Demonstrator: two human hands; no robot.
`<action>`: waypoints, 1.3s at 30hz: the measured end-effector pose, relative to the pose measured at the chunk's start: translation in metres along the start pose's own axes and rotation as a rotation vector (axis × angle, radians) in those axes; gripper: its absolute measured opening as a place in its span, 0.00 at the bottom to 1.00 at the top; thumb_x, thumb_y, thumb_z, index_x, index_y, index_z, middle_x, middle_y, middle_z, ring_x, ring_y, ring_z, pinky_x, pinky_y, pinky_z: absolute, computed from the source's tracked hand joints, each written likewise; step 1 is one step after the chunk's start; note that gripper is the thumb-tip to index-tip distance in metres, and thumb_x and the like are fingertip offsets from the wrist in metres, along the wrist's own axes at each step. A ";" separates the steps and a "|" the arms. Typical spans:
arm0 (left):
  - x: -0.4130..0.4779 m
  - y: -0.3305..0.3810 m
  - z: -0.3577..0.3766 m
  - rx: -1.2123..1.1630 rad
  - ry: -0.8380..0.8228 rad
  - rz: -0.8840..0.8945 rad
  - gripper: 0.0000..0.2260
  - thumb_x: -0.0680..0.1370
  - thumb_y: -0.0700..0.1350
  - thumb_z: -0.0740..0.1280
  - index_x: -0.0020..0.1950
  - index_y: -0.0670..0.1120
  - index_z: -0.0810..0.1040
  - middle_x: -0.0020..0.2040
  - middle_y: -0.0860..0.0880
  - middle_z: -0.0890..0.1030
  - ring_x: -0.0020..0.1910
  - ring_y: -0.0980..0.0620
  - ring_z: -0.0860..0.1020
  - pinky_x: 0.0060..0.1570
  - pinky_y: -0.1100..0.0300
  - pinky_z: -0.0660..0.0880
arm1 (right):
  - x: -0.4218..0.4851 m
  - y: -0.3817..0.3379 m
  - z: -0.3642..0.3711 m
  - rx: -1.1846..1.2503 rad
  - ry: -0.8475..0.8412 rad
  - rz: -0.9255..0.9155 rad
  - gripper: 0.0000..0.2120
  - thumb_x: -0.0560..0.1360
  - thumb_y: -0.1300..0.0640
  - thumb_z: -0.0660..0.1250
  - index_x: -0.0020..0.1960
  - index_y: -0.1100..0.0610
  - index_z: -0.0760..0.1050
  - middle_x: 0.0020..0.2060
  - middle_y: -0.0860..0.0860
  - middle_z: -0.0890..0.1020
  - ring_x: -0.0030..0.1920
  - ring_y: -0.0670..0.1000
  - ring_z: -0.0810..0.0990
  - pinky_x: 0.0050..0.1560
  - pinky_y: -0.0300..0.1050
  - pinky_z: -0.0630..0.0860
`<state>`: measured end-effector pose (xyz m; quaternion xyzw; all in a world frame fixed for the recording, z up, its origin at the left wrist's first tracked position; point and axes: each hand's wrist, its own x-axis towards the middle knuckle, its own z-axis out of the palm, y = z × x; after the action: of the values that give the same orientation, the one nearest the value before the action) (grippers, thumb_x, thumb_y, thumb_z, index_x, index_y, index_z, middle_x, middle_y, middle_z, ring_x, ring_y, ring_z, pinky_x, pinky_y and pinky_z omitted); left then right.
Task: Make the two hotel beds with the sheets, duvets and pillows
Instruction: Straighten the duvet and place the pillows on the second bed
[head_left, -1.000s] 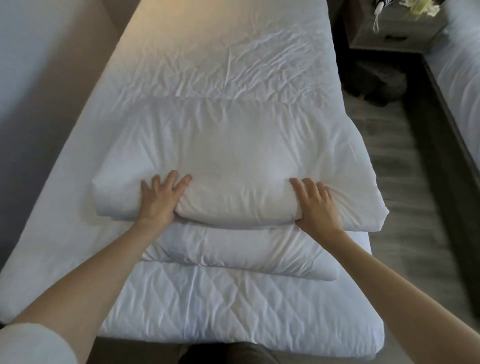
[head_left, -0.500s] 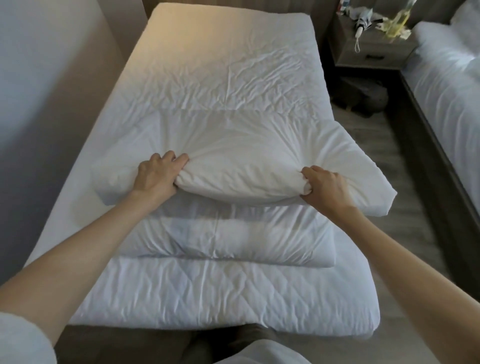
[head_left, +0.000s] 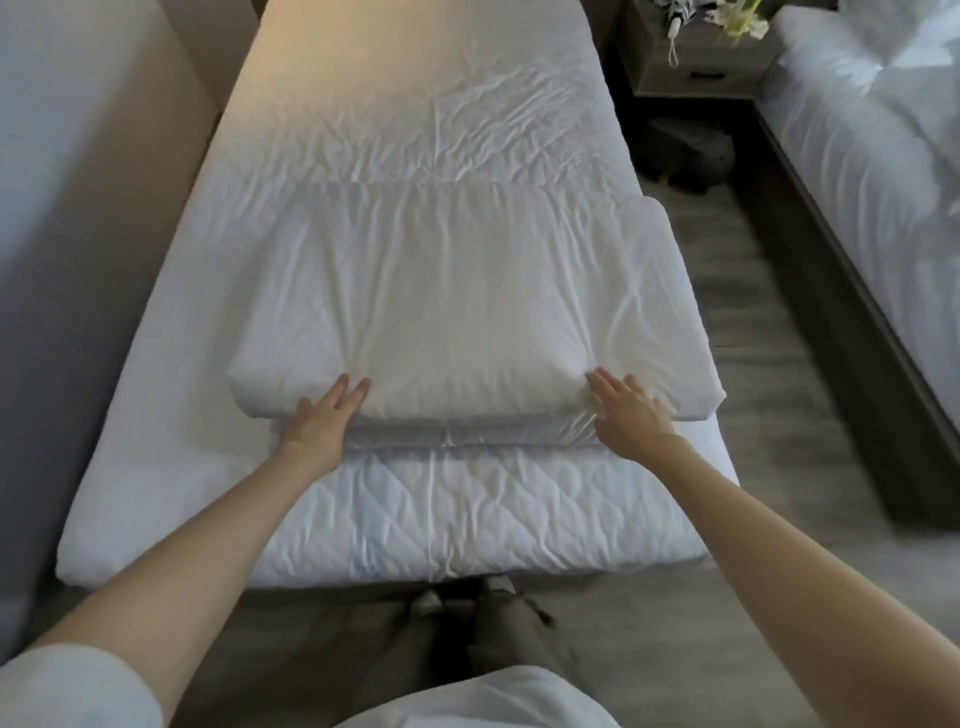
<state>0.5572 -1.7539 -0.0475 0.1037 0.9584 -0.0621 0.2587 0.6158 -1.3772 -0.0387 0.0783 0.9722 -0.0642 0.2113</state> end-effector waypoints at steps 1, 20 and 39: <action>0.002 -0.005 0.000 -0.036 -0.038 0.003 0.36 0.80 0.42 0.61 0.79 0.59 0.43 0.80 0.54 0.45 0.70 0.39 0.66 0.67 0.49 0.66 | 0.000 -0.001 -0.004 -0.026 -0.016 -0.008 0.30 0.78 0.59 0.59 0.77 0.48 0.54 0.77 0.44 0.57 0.74 0.54 0.59 0.69 0.61 0.63; 0.090 0.125 -0.124 -0.274 0.401 0.236 0.28 0.83 0.45 0.53 0.79 0.53 0.43 0.79 0.53 0.38 0.78 0.44 0.39 0.75 0.41 0.46 | 0.086 -0.072 -0.088 0.460 0.401 0.043 0.24 0.82 0.55 0.55 0.77 0.46 0.56 0.79 0.51 0.50 0.78 0.56 0.45 0.74 0.66 0.48; 0.167 0.188 -0.004 -0.237 0.392 0.091 0.26 0.77 0.57 0.51 0.77 0.60 0.58 0.79 0.57 0.54 0.75 0.29 0.47 0.61 0.20 0.46 | 0.144 0.063 0.011 0.272 0.188 0.287 0.27 0.82 0.46 0.50 0.78 0.40 0.43 0.79 0.47 0.41 0.78 0.54 0.35 0.67 0.78 0.39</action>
<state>0.4580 -1.5427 -0.1410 0.1258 0.9852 0.0839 0.0806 0.5024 -1.2994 -0.1145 0.2492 0.9489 -0.1566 0.1142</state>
